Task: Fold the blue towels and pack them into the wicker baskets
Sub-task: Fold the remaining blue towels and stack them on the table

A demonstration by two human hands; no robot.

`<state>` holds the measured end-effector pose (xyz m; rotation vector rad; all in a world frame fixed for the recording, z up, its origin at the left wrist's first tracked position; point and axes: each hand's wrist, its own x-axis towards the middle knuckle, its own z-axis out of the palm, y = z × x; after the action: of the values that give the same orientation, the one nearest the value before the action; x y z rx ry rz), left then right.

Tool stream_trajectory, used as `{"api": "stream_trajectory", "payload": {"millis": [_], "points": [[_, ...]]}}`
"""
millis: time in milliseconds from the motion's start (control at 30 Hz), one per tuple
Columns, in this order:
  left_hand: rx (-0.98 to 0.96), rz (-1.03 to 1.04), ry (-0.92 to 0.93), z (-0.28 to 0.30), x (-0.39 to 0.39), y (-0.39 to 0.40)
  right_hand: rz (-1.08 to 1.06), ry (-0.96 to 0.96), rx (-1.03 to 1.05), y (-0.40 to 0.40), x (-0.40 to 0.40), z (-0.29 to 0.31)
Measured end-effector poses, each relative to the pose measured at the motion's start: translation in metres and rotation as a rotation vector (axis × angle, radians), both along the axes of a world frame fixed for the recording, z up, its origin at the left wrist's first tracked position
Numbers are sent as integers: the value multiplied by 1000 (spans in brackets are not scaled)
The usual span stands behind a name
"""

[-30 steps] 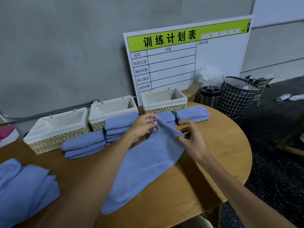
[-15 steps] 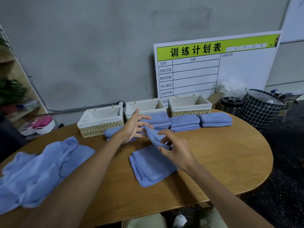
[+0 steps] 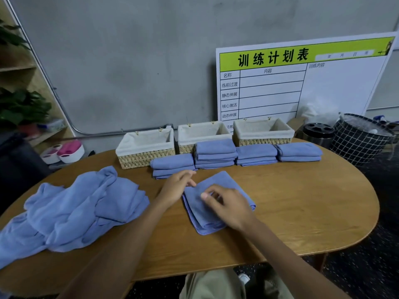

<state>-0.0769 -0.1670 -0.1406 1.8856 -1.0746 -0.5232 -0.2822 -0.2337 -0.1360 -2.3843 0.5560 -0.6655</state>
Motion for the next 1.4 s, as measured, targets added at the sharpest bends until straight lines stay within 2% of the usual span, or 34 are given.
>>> {"api": "stream_trajectory", "payload": {"millis": [100,200,267,400,533,667,800,1033,1167,1400], "points": [[-40,-33,-175,-6,-18,-14,-221,-34,-60,-25,-4,-7],[136,-137,-500,-29,-24,-18,-260,200,-150,-45,-15,-27],[161,-142,-562,-39,-19,-16,-303,267,-160,-55,-26,-37],[226,-237,-362,-21,-6,-18,-365,291,7,-86,-32,-38],[327,-296,-244,-1,7,-27,-66,224,239,-121,-14,-26],[198,-202,-3,2,16,-42,173,118,463,-131,12,-8],[95,-165,57,-5,27,-54,233,75,527,-138,42,-6],[-91,-42,15,-17,45,-52,111,-63,642,-155,63,-16],[-200,9,75,-10,39,-46,125,-142,663,-151,68,-11],[-370,82,196,14,14,-22,172,-219,553,-131,41,3]]}}
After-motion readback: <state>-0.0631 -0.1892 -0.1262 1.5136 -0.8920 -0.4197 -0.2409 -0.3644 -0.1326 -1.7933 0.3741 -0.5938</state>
